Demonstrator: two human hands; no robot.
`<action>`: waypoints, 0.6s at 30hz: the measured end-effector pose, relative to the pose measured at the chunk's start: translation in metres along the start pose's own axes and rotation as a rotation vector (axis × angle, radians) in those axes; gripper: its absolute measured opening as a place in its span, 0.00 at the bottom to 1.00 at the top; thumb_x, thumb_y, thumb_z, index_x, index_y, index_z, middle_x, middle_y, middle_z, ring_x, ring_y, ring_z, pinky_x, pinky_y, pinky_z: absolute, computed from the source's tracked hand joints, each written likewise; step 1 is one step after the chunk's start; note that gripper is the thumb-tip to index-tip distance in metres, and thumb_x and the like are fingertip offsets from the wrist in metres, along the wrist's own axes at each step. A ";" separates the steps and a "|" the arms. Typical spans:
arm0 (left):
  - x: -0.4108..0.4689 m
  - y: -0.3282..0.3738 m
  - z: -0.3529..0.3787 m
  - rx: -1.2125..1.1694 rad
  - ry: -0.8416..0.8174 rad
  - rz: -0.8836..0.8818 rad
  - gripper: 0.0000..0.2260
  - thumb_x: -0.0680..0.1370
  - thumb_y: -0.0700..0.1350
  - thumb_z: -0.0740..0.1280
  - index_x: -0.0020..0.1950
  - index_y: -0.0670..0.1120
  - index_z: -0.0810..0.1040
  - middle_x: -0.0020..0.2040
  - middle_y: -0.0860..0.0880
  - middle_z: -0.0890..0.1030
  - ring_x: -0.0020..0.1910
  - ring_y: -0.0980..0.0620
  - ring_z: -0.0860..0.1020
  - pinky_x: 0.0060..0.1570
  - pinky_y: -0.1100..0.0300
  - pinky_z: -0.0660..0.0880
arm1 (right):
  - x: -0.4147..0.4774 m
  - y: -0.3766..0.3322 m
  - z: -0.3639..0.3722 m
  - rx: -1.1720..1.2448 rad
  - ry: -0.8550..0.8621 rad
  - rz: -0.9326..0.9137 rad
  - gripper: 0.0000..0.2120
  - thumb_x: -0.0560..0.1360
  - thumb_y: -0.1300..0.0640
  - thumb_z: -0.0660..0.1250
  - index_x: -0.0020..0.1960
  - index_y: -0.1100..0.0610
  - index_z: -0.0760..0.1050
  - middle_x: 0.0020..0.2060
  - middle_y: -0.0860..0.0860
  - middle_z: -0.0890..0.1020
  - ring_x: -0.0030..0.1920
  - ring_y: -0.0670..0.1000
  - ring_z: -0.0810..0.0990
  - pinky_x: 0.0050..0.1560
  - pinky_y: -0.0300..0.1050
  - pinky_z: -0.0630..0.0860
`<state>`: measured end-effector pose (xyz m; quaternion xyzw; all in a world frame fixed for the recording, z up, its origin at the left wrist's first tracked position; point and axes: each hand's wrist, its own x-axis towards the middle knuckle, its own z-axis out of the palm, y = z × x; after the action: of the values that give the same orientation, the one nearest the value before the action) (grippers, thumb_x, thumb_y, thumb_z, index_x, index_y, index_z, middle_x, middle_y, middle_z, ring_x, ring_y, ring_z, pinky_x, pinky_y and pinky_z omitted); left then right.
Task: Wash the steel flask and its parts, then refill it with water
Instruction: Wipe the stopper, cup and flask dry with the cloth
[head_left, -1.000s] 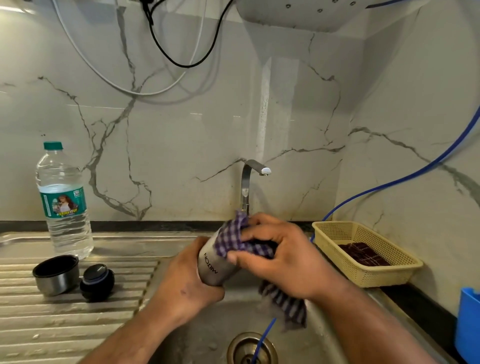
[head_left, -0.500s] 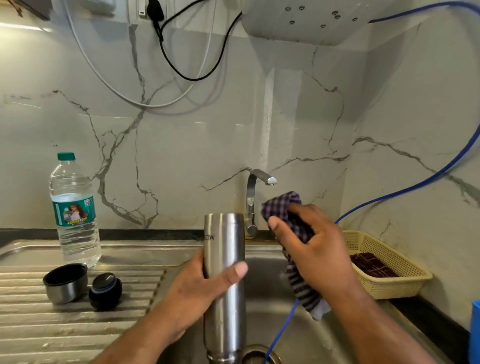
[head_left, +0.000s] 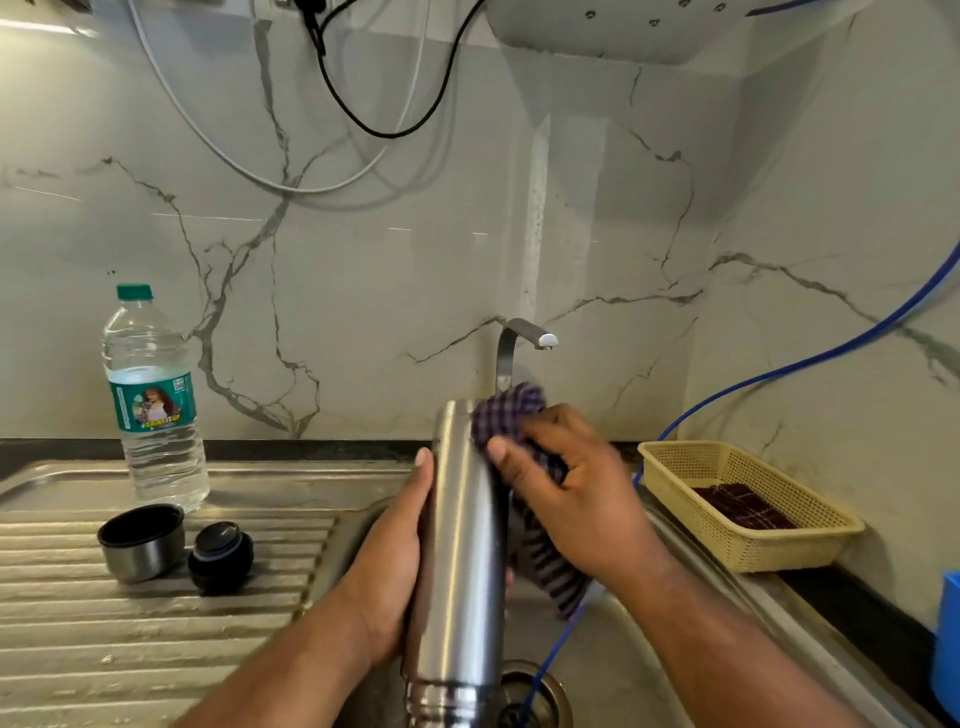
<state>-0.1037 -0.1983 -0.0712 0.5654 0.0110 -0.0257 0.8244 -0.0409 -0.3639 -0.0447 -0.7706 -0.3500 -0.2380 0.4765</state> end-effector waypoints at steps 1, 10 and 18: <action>0.003 0.002 -0.005 -0.038 0.031 0.025 0.36 0.77 0.70 0.57 0.57 0.39 0.84 0.47 0.32 0.83 0.39 0.38 0.83 0.42 0.48 0.82 | -0.004 -0.001 0.004 0.010 -0.133 -0.046 0.12 0.78 0.44 0.70 0.58 0.48 0.84 0.51 0.38 0.77 0.54 0.41 0.79 0.53 0.34 0.74; 0.011 0.007 -0.026 -0.030 0.110 0.067 0.37 0.76 0.74 0.57 0.61 0.44 0.83 0.53 0.33 0.84 0.47 0.36 0.84 0.49 0.45 0.80 | -0.007 -0.001 0.002 0.063 -0.470 -0.138 0.11 0.76 0.46 0.75 0.55 0.48 0.86 0.51 0.37 0.80 0.52 0.42 0.81 0.51 0.35 0.76; 0.003 -0.001 -0.004 0.063 0.000 0.001 0.35 0.75 0.70 0.62 0.62 0.39 0.81 0.49 0.34 0.83 0.41 0.38 0.83 0.43 0.48 0.81 | 0.001 0.004 -0.010 -0.069 -0.098 -0.087 0.09 0.77 0.37 0.68 0.45 0.40 0.83 0.43 0.35 0.81 0.45 0.37 0.80 0.48 0.36 0.75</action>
<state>-0.1009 -0.1946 -0.0738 0.5912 0.0098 -0.0255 0.8061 -0.0377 -0.3737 -0.0417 -0.7812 -0.3975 -0.2324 0.4215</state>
